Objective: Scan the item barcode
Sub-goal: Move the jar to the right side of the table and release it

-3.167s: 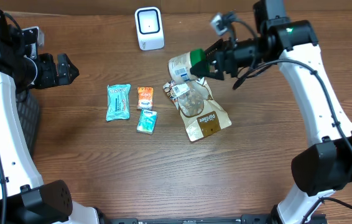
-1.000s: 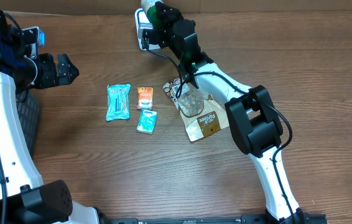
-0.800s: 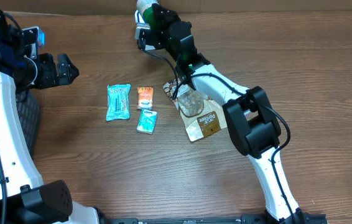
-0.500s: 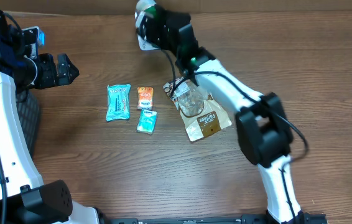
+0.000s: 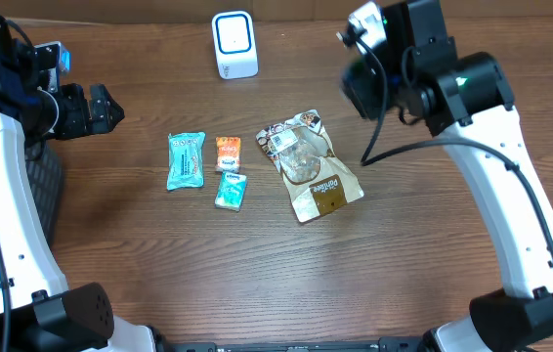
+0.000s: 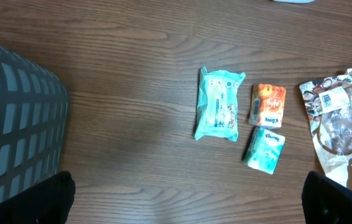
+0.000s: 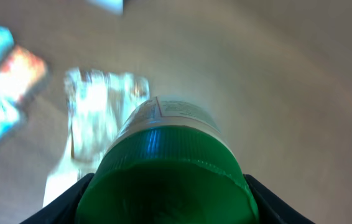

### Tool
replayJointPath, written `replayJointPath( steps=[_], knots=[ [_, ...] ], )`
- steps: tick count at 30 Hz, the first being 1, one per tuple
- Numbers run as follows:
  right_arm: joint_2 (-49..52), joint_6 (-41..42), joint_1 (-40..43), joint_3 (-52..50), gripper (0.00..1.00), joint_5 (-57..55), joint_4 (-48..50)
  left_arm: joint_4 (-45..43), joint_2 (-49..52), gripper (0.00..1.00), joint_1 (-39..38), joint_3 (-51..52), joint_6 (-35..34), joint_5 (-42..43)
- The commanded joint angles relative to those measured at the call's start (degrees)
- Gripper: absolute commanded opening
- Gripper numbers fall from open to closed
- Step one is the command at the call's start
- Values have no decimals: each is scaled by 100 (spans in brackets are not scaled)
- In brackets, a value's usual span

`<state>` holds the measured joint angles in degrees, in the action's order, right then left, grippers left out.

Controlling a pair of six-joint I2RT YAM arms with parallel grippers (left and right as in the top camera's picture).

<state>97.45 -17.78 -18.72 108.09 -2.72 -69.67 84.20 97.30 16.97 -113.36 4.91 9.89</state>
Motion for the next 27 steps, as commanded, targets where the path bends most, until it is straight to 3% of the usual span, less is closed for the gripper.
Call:
replayJointPath(
  steps=[1, 6, 15, 27],
  knots=[
    [120, 450, 535, -295, 19, 352, -254, -7, -22, 99, -11, -72, 109, 66],
    [168, 1250, 1320, -1056, 19, 568, 35, -9, -22, 100, -11, -72, 109, 66],
    [170, 1655, 2371, -2769, 20, 588, 1084, -7, -22, 100, -11, -72, 109, 66],
    [170, 1652, 2524, -3274, 23, 511, 1757, -7, -22, 99, -11, -72, 109, 66]
  ],
)
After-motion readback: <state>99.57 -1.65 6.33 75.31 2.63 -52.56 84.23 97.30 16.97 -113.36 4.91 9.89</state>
